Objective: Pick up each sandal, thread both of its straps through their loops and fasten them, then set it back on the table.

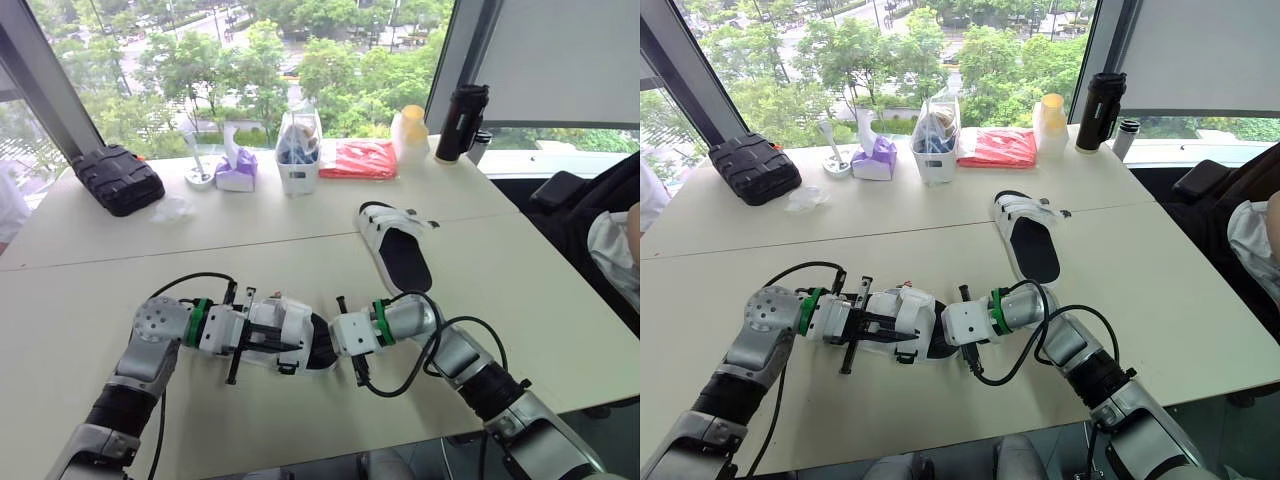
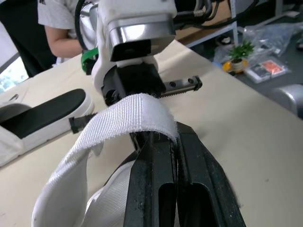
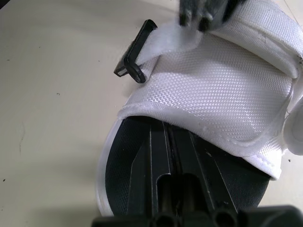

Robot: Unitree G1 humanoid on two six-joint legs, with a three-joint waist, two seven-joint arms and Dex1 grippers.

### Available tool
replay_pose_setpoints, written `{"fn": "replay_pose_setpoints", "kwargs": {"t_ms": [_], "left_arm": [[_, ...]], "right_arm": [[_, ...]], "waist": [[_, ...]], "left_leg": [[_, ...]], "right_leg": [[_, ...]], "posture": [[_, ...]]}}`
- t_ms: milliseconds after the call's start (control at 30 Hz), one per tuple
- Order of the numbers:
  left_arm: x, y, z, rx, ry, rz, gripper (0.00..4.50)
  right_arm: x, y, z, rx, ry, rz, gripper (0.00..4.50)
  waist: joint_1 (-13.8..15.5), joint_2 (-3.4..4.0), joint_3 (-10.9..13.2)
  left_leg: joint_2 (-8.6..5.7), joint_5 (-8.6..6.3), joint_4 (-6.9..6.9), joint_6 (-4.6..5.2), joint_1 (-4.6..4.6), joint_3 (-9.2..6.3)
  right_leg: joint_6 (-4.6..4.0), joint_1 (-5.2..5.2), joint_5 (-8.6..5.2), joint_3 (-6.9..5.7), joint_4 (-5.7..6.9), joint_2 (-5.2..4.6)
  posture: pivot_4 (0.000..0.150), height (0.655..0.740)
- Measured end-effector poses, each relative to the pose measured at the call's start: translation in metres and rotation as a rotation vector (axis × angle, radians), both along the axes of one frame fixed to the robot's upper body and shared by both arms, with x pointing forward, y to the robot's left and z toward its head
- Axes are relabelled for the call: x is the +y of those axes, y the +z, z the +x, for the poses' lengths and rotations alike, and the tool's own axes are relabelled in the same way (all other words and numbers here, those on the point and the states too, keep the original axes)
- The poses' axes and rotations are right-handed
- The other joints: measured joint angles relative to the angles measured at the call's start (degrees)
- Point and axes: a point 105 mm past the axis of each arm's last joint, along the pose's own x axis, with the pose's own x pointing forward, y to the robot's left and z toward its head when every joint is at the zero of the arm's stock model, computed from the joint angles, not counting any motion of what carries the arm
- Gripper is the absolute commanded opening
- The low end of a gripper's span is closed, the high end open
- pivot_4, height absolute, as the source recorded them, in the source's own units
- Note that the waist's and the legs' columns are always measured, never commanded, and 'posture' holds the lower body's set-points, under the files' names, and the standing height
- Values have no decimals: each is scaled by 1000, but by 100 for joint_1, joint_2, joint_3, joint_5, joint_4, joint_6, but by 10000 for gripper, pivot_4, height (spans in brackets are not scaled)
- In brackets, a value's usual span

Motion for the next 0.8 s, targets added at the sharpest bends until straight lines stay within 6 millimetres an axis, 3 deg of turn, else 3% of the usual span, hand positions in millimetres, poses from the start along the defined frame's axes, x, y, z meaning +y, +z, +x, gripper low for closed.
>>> {"fn": "replay_pose_setpoints", "kwargs": {"t_ms": [333,467,667,800], "left_arm": [[4,-13,-7,-55,-26,103,543],[11,-17,-4,43,28,126,13650],[9,-14,-11,150,51,101,44018],[17,2,-22,212,70,77,44578]], "right_arm": [[0,0,1,0,0,-1,0],[0,0,1,0,-1,-2,0],[0,0,1,-1,-1,-2,0],[1,1,1,-3,4,1,0]], "waist": [[9,0,0],[7,1,1],[12,0,2],[-6,2,3]], "left_leg": [[0,0,1,0,0,-1],[0,0,1,1,0,-1],[2,0,1,0,0,-4],[5,-1,-2,2,0,-2]], "right_leg": [[-10,1,-5,-1,0,0],[-6,0,-4,-1,2,1],[-4,0,-3,-2,3,1],[-5,-3,-5,-1,3,2]], "posture": [[1500,7400],[1500,7400],[1500,7400],[1500,7400]]}}
